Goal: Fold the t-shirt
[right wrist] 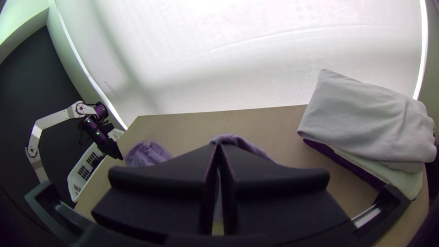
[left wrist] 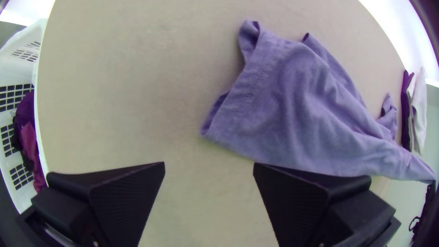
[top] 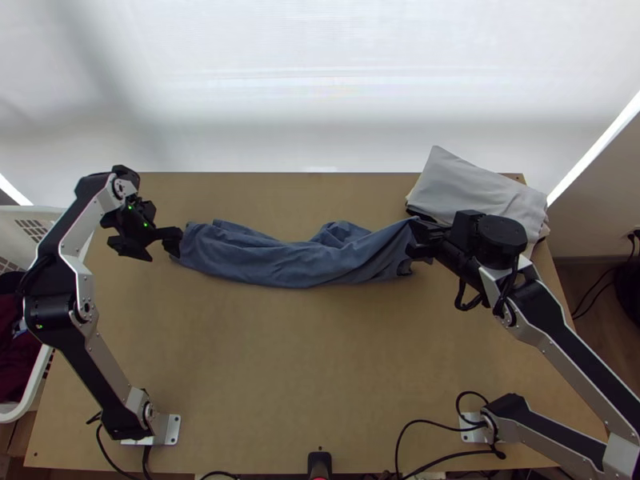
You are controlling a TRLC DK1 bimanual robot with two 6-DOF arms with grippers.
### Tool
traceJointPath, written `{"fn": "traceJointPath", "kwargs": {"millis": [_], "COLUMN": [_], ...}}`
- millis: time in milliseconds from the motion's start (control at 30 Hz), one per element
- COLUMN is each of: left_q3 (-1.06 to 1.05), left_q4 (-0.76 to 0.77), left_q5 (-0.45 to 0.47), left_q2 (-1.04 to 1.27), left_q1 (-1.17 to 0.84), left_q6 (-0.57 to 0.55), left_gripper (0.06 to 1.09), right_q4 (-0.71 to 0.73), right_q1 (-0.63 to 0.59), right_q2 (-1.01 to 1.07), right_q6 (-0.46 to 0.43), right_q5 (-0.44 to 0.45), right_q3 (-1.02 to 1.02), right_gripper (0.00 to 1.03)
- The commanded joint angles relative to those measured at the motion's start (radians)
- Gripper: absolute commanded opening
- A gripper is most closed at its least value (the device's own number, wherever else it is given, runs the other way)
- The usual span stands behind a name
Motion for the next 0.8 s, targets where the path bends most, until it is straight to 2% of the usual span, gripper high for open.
{"fn": "traceJointPath", "kwargs": {"millis": [0, 267, 400, 433, 533, 567, 767], "left_q3": [-0.039, -0.044, -0.044, -0.042, -0.058, -0.065, -0.099], "left_q4": [0.021, 0.068, 0.084, 0.081, 0.11, 0.116, 0.136], "left_q5": [0.0, -0.005, -0.028, -0.03, -0.03, -0.03, -0.031], "left_q2": [-0.027, 0.002, 0.019, 0.023, 0.023, 0.025, 0.045], "left_q1": [-0.015, -0.048, -0.061, -0.062, -0.064, -0.062, -0.058], "left_q6": [0.014, -0.007, -0.018, -0.024, -0.026, -0.026, -0.026], "left_gripper": [0.99, 0.99, 0.92, 0.86, 0.58, 0.54, 0.52], "right_q4": [0.013, 0.013, 0.013, 0.013, 0.013, 0.013, 0.013], "right_q1": [0.009, 0.008, 0.008, 0.006, 0.002, 0.002, -0.001], "right_q2": [-0.016, -0.016, -0.013, -0.013, -0.012, -0.012, -0.015], "right_q6": [0.015, 0.013, 0.012, 0.012, 0.01, 0.01, 0.012], "right_q5": [0.009, 0.009, 0.009, 0.009, 0.009, 0.009, 0.009], "right_q3": [-0.007, -0.005, 0.0, 0.001, 0.004, 0.004, 0.006], "right_gripper": [0.03, 0.03, 0.03, 0.03, 0.03, 0.03, 0.03]}}
